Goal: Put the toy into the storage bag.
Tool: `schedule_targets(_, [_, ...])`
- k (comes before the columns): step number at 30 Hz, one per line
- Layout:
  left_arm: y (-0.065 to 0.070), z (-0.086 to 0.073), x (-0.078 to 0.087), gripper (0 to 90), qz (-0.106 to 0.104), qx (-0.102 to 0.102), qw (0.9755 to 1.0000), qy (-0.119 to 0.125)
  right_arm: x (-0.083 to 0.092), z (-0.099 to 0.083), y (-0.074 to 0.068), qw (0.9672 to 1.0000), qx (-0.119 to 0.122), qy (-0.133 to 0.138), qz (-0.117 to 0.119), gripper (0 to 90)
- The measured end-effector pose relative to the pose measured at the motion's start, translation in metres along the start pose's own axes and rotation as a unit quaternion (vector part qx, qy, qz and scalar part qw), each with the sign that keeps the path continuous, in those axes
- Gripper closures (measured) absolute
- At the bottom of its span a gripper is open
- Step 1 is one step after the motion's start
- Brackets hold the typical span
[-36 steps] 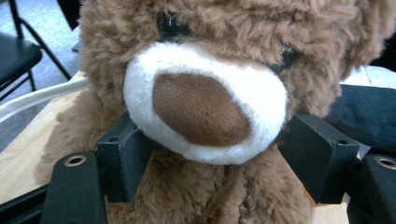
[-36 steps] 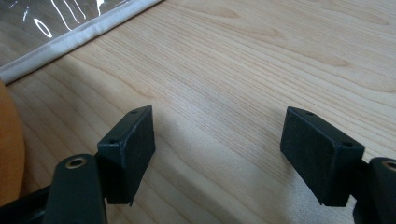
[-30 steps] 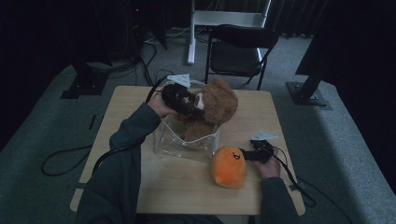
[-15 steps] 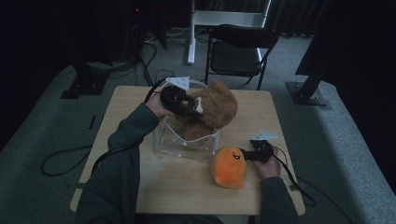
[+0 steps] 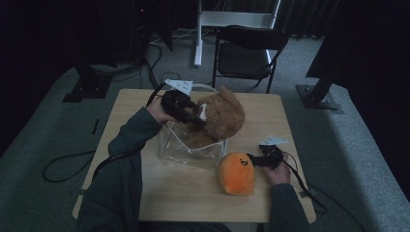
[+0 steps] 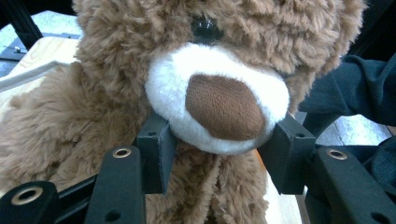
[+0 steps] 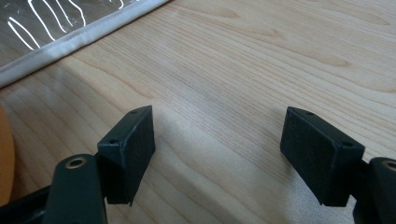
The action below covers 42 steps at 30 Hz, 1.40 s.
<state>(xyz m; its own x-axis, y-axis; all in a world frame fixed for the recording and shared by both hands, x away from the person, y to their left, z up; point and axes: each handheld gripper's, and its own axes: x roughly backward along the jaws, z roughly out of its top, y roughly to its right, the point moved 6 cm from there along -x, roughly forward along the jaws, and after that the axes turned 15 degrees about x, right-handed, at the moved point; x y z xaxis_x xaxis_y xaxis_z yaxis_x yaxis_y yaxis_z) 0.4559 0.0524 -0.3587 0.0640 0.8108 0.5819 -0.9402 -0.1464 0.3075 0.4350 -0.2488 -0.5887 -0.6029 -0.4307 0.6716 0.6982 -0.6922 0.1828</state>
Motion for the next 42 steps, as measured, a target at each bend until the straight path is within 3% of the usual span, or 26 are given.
schedule_targets(4, [-0.001,-0.004,-0.007,48.0,0.028,-0.005,0.9992,-0.027,0.0,0.0,0.0,1.0,0.0,0.0,-0.001,25.4])
schedule_targets(6, [-0.001,-0.004,-0.01,45.5,0.04,-0.006,0.9988,-0.029,0.0,0.0,0.0,1.0,0.001,0.0,-0.001,25.4])
schedule_targets(11, [-0.004,-0.002,-0.011,35.8,0.07,-0.009,0.9975,-0.009,0.0,0.0,0.0,1.0,0.001,0.0,-0.001,25.4])
schedule_targets(17, [-0.006,0.002,-0.007,30.2,0.085,-0.01,0.9962,0.019,0.0,0.0,0.0,1.0,0.0,0.0,-0.001,25.4])
schedule_targets(25, [-0.006,0.007,-0.008,27.2,0.085,-0.012,0.9954,0.043,0.0,0.0,0.0,1.0,0.001,0.0,-0.001,25.4])
schedule_targets(31, [-0.005,0.014,-0.006,25.9,0.068,-0.009,0.9952,0.069,0.0,0.0,0.0,1.0,0.001,0.0,-0.001,25.4])
schedule_targets(34, [-0.004,0.015,-0.008,25.9,0.067,-0.009,0.9953,0.069,0.0,0.0,0.0,1.0,0.001,0.001,-0.001,25.4])
schedule_targets(39, [-0.001,0.02,-0.004,26.7,0.057,-0.007,0.9939,0.094,0.0,0.0,0.0,1.0,0.001,0.0,-0.001,25.4])
schedule_targets(42, [0.001,0.022,-0.005,29.1,0.056,-0.008,0.9944,0.09,0.0,0.0,0.0,1.0,0.0,0.0,-0.001,25.4])
